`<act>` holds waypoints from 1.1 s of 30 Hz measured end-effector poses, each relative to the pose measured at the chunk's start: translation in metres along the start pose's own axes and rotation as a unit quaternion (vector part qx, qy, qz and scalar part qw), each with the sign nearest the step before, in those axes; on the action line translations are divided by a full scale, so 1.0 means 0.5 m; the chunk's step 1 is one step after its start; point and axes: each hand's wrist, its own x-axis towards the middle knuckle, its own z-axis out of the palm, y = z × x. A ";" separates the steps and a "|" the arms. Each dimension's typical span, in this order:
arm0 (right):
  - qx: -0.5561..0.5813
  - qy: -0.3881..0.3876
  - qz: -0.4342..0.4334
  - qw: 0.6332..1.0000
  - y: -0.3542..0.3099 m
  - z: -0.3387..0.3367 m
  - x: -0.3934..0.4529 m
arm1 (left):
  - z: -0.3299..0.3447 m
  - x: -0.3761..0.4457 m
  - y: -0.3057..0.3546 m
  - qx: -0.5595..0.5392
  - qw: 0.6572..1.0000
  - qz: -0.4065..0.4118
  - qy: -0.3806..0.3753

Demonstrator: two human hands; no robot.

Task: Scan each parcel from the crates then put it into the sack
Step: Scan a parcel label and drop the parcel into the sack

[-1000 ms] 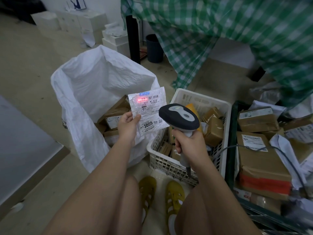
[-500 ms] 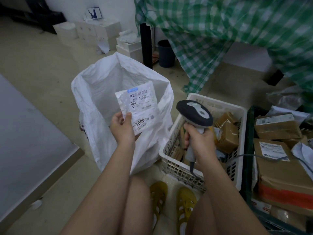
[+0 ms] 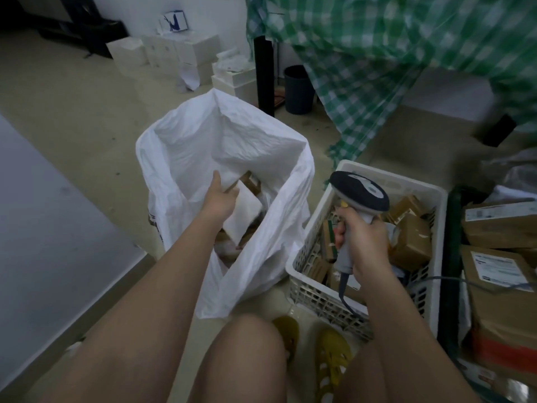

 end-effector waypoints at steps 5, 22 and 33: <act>-0.041 0.037 0.010 0.998 -0.006 -0.048 0.027 | 0.070 -0.065 0.052 -0.050 0.993 0.108 -0.018; -0.069 0.170 0.022 0.983 0.054 -0.257 0.198 | 0.509 -0.065 -0.003 0.076 0.968 0.084 -0.222; -0.059 0.193 0.041 0.979 0.107 -0.276 0.365 | 0.752 0.050 -0.105 0.216 0.944 -0.083 -0.236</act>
